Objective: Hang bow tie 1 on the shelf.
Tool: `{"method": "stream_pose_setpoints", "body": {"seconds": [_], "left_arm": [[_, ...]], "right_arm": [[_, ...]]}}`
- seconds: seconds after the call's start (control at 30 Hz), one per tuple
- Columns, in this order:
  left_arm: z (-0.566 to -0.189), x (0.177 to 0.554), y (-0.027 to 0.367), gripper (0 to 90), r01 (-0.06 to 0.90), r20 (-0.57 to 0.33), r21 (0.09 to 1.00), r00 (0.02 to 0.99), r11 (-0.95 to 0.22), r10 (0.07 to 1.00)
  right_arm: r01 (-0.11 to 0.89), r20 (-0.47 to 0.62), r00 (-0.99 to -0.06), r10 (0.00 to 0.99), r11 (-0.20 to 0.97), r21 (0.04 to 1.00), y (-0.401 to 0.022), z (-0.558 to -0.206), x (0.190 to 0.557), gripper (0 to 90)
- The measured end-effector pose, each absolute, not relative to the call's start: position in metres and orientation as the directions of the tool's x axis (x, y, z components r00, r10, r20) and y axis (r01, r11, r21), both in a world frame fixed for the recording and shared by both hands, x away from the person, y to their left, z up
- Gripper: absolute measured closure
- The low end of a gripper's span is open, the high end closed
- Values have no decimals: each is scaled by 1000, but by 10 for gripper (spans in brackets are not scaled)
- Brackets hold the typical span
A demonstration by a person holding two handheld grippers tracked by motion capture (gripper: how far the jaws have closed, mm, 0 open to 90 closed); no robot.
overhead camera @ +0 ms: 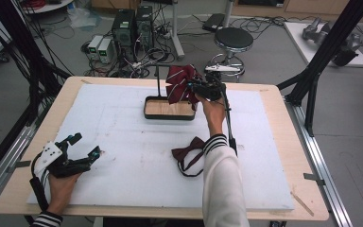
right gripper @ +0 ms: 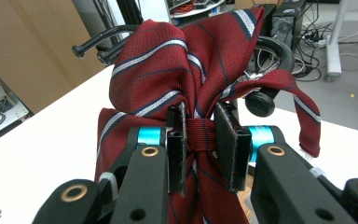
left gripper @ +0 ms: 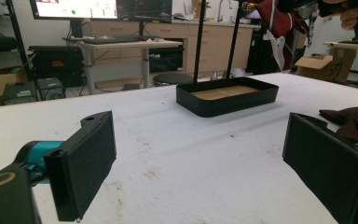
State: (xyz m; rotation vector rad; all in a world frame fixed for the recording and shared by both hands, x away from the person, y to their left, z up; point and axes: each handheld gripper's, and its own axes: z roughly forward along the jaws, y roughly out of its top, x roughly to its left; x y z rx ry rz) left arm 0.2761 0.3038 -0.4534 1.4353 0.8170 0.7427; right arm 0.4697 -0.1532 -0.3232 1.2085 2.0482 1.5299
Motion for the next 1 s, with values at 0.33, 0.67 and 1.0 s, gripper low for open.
{"method": "stream_pose_setpoints", "body": {"seconds": [0.33, 0.67, 1.0], "left_arm": [[-453, 276, 304, 100, 44, -36, 999, 540, 14, 841], [-453, 276, 304, 100, 43, -35, 999, 539, 14, 841], [-453, 276, 304, 100, 43, -34, 999, 540, 13, 841]], "right_arm": [[422, 198, -595, 779, 93, 902, -152, -322, 469, 725], [409, 158, -593, 789, 126, 904, -152, -321, 468, 630], [397, 169, -624, 763, 124, 909, -154, -315, 462, 404]]}}
